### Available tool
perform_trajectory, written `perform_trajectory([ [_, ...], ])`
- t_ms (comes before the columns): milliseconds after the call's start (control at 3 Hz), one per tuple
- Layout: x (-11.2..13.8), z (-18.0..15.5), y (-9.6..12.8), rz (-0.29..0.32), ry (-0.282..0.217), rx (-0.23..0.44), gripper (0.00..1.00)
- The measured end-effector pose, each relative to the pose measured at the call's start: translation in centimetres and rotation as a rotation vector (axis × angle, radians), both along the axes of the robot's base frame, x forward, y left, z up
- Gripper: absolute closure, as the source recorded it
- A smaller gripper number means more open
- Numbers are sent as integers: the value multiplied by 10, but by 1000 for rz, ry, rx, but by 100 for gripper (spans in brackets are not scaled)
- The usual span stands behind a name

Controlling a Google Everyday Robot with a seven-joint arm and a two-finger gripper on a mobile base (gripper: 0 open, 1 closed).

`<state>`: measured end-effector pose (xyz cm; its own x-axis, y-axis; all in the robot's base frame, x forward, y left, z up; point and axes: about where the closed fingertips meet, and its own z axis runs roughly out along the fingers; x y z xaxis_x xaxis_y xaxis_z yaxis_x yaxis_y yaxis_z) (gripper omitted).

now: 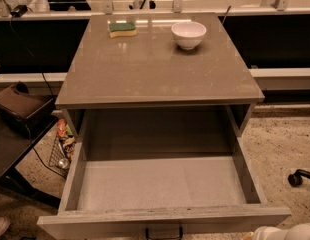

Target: Close top drawer

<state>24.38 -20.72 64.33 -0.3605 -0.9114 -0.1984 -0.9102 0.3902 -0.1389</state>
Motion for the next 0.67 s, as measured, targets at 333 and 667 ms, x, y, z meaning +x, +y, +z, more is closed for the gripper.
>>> perform_trajectory([
  [333, 46, -4, 23, 96, -96, 97, 100],
  [667, 69, -3, 34, 141, -143, 137, 100],
])
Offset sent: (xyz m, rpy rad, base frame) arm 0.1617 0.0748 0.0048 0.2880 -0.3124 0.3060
